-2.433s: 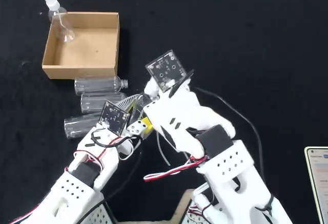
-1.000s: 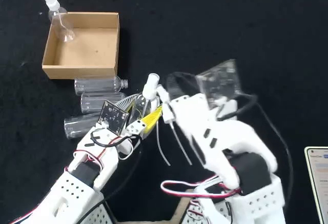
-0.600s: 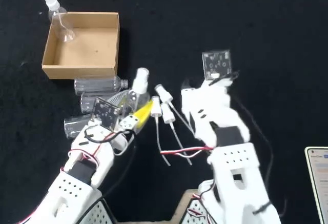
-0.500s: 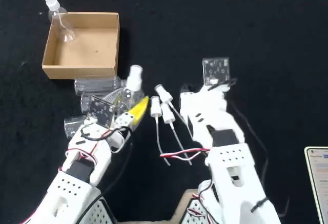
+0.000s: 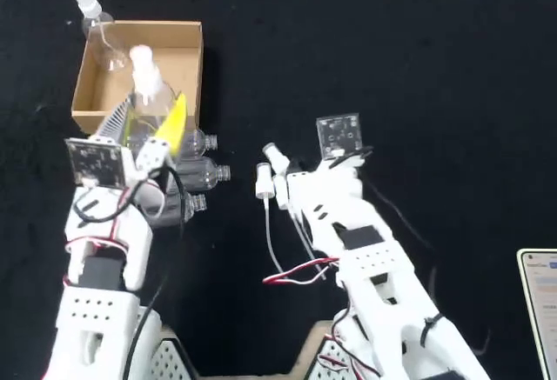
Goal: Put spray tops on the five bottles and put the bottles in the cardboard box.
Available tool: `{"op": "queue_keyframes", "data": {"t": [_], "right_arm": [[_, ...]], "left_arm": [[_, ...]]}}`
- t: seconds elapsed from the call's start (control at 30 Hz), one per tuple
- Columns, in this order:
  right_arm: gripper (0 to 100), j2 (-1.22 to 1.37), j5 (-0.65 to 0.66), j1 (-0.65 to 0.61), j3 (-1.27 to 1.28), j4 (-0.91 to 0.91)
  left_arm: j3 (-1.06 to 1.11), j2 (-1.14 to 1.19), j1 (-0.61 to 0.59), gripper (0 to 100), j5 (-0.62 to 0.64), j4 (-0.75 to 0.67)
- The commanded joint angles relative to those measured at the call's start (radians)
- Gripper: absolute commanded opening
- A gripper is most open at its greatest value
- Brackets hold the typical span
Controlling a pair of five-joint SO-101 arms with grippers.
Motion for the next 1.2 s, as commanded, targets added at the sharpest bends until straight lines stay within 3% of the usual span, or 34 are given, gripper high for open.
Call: {"op": "queue_keyframes", "data": {"t": [0.0, 0.4, 0.57, 0.83, 0.9, 1.17], "right_arm": [[1.1, 0.016, 0.038, -0.014, -0.031, -0.029], [1.1, 0.025, 0.038, -0.009, -0.031, -0.029], [1.1, 0.025, 0.038, -0.012, -0.031, -0.029], [1.1, 0.025, 0.038, -0.012, -0.033, -0.029], [1.1, 0.025, 0.038, -0.014, -0.031, -0.044], [1.1, 0.025, 0.038, -0.012, -0.024, -0.074]], "left_arm": [[-0.191, 0.133, -0.021, 12, -0.006, -0.023], [-0.615, 0.769, -0.042, 12, -0.008, -0.023], [-0.716, 0.895, -0.114, 12, -0.005, -0.023], [-0.763, 0.999, -0.119, 12, -0.009, -0.043], [-0.769, 1.036, -0.119, 12, -0.008, -0.130], [-0.774, 1.366, -0.117, 12, 0.000, -0.747]]}}
